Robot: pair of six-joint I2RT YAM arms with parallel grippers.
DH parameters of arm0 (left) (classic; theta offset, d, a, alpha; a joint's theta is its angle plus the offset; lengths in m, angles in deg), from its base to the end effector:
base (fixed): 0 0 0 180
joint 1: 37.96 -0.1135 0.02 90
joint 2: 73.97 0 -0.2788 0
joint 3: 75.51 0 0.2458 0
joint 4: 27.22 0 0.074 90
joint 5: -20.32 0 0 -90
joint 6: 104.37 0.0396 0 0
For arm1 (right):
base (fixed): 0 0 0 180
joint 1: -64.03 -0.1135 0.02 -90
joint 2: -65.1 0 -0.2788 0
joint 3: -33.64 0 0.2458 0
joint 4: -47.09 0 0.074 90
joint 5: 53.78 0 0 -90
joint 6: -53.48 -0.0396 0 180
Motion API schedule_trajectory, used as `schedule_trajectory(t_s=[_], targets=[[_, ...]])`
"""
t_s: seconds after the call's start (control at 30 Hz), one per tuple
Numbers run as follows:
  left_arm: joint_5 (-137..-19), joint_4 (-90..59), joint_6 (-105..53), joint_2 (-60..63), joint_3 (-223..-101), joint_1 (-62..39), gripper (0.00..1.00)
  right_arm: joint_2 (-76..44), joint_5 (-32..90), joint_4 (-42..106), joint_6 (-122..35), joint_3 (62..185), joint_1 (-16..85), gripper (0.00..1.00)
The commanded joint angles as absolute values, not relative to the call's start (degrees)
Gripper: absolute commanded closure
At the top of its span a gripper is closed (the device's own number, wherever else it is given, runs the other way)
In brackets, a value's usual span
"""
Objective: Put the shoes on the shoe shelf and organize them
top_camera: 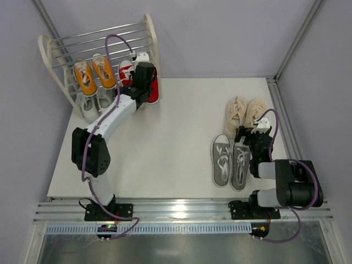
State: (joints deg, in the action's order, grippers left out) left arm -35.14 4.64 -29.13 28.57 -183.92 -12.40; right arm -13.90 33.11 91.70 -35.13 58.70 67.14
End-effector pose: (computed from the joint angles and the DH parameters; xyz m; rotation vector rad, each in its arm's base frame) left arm 0.3894 -0.1613 0.3641 -0.1894 1.9336 0.1458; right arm 0.2233 -0.0100 0.1701 -0.0139 1.7333 -0.0108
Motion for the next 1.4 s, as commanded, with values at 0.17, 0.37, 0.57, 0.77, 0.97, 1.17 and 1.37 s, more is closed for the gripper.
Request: schedule_trajectory(t_s=[0.17,0.37,0.57,0.77,0.97,1.17,1.37], targets=[[-34.8,-4.4,-25.18,34.39,-200.45,-16.51,1.0,-13.21,32.97,96.68,-35.55,59.72,67.11,0.03],[-34.17,-1.14,-24.83,39.93,-208.64,-18.62,1.0,-13.03,32.88,96.6,-35.55,59.63,67.02,0.03],[-34.88,-3.51,-23.42,44.32,-212.86,-20.9,1.0,-13.12,32.88,96.6,-35.55,59.72,67.11,0.03],[-37.16,-7.63,-20.79,48.28,-217.0,-23.01,1.0,-13.12,32.97,96.6,-35.55,59.72,67.02,0.03],[-39.01,-12.83,-20.08,50.65,-217.0,-24.25,0.99,-13.12,32.97,96.6,-35.55,59.72,67.11,0.03],[-39.01,-14.86,-20.52,51.01,-216.73,-24.34,0.9,-13.12,32.97,96.6,-35.55,59.72,67.11,0.03],[-38.48,-13.27,-21.13,49.6,-214.89,-24.42,0.38,-13.12,32.97,96.6,-35.55,59.72,67.02,0.03]])
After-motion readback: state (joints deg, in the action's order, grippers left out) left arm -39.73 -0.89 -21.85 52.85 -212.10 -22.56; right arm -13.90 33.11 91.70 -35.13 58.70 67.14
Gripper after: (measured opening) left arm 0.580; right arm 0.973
